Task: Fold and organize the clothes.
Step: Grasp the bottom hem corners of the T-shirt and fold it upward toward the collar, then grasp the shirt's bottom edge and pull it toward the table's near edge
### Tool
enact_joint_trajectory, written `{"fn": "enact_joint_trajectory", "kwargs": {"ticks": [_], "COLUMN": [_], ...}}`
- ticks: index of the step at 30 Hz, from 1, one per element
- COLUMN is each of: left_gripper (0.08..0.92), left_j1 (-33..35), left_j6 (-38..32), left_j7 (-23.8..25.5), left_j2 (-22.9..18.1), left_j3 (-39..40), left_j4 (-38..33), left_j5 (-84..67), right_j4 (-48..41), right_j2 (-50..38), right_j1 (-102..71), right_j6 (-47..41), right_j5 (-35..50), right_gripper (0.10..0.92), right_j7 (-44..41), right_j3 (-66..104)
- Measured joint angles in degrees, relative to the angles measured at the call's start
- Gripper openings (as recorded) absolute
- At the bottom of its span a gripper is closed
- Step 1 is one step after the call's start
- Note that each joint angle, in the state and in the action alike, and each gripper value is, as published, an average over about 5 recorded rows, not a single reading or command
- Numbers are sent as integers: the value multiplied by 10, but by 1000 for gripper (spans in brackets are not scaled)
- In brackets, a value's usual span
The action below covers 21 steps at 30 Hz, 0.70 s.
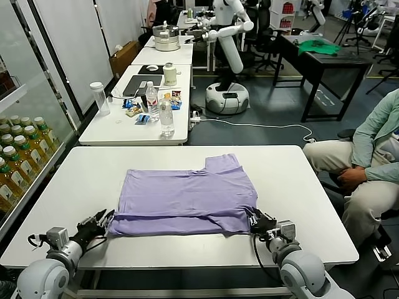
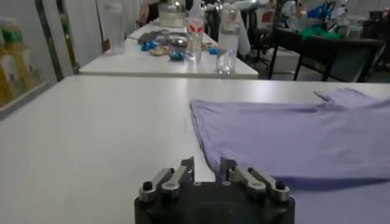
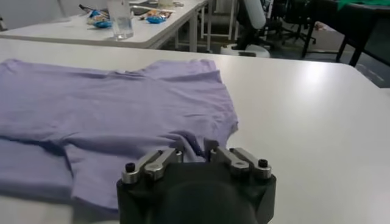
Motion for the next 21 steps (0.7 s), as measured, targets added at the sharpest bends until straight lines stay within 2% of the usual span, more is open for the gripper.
{"fn": "enact_joint_trajectory", "kwargs": {"ticks": [8, 11, 14, 21], "left_gripper": [686, 768, 813, 823], "left_j1": [23, 39, 53, 68], "left_j6": [-10, -6, 3, 36], "left_j7": [-12, -16, -19, -32], "left_j2": [7, 4, -1, -10], "left_j3": [-20, -23, -22, -13], "left_j4": [-20, -35, -51, -65], "left_j5": [-18, -25, -28, -27], "right_j4": [21, 27, 29, 34], "right_j2": [-10, -9, -6, 0], "right_j1": [-16, -24, -31, -45], "right_j6": [-7, -10, -14, -25], "right_j5": [10, 13, 17, 27], "right_gripper": [760, 810, 821, 823], "right_j7": [6, 8, 10, 21], "right_j3": [19, 21, 22, 20]}}
